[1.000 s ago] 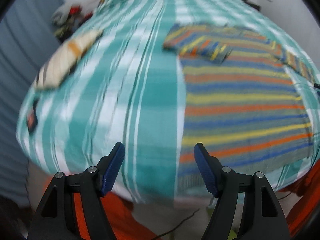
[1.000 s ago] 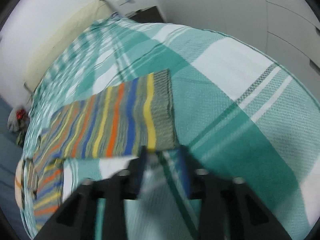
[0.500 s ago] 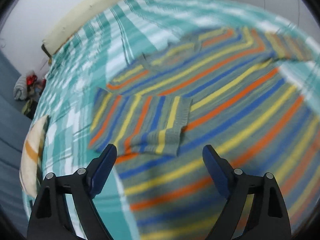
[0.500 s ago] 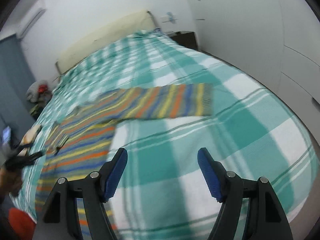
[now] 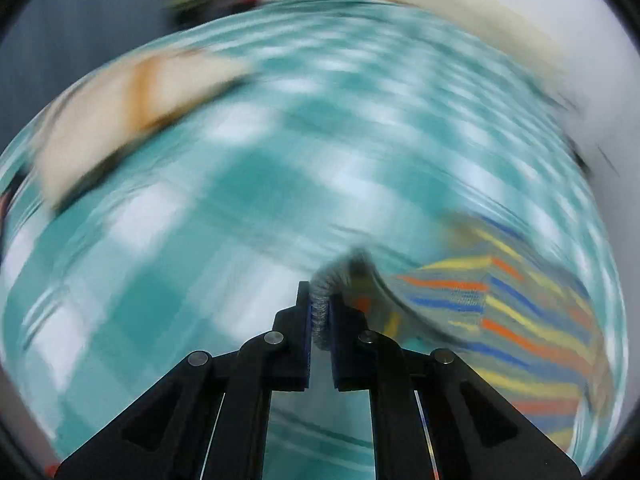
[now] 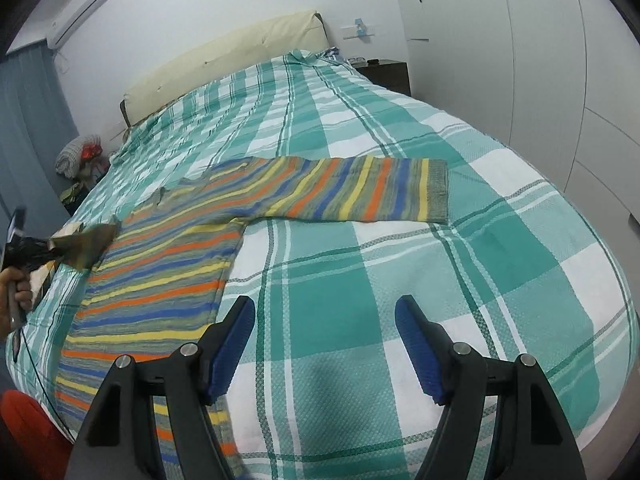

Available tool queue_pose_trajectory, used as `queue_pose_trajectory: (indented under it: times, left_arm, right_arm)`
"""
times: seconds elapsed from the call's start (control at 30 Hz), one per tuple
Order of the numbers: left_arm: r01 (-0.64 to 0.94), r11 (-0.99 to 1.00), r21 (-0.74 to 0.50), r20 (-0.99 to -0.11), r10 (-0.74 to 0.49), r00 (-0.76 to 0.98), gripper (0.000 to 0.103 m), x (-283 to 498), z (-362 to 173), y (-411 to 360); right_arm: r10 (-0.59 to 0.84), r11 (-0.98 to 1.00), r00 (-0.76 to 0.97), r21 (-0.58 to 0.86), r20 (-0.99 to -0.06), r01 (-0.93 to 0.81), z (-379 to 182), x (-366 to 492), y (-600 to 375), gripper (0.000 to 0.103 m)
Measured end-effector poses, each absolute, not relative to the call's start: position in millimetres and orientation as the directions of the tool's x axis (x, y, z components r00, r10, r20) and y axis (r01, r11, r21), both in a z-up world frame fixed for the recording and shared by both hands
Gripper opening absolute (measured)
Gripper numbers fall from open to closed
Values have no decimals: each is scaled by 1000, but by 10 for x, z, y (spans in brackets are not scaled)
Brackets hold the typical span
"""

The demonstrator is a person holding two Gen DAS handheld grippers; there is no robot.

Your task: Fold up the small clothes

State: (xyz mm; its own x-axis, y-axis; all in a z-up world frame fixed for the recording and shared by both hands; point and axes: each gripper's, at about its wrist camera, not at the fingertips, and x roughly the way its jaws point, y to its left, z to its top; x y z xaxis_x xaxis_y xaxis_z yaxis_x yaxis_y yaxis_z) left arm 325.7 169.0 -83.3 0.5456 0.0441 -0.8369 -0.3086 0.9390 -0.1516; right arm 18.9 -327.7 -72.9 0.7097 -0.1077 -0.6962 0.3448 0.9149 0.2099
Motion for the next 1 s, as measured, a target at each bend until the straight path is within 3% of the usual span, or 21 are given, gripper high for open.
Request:
queue_pose_trajectory:
  times: [0.13, 0.27, 0.47, 0.67, 0.73, 0.8, 0.87, 0.93, 1.0]
  left_arm:
    - [-434, 890, -144, -874, 91, 477, 2, 3274, -1102, 2255]
    - [-416, 904, -104, -887, 105, 450, 2, 3313, -1284, 2153]
    - [-482, 845, -232, -900, 1, 436, 3, 3188, -1476, 2434]
    - [-421, 893, -160, -912, 30, 410, 3, 3125, -1493, 2442]
    - [-431, 895, -119, -920, 64, 387, 11, 3125, -1502, 2470]
    - [-443, 892, -90, -917, 99, 385, 30, 3091, -1478, 2498]
    - [-452, 890, -53, -910, 144, 390, 41, 3025, -1422, 2492]
    - [-428, 903, -32, -892, 168, 421, 46, 2965, -1332, 2424]
    - [-381, 925, -10, -866, 182, 466, 61, 2950, -1200, 2283]
  right_arm:
    - [-100, 918, 695, 203, -712, 340, -792, 272, -3256, 72]
    - [-102, 932, 679, 170, -727, 321, -830, 349, -3174, 72]
    - [-112, 941, 662, 134, -741, 309, -881, 399, -3107, 72]
    - [-117, 936, 653, 137, -749, 324, -915, 418, -3140, 72]
    - [-116, 935, 651, 138, -750, 325, -923, 427, -3141, 72]
    - [-120, 937, 649, 131, -751, 325, -924, 427, -3134, 72]
    - [-126, 937, 650, 125, -750, 326, -925, 424, -3129, 72]
    - [-132, 936, 651, 121, -748, 329, -919, 422, -3124, 72]
    - [-134, 935, 648, 120, -749, 333, -928, 427, -3128, 72]
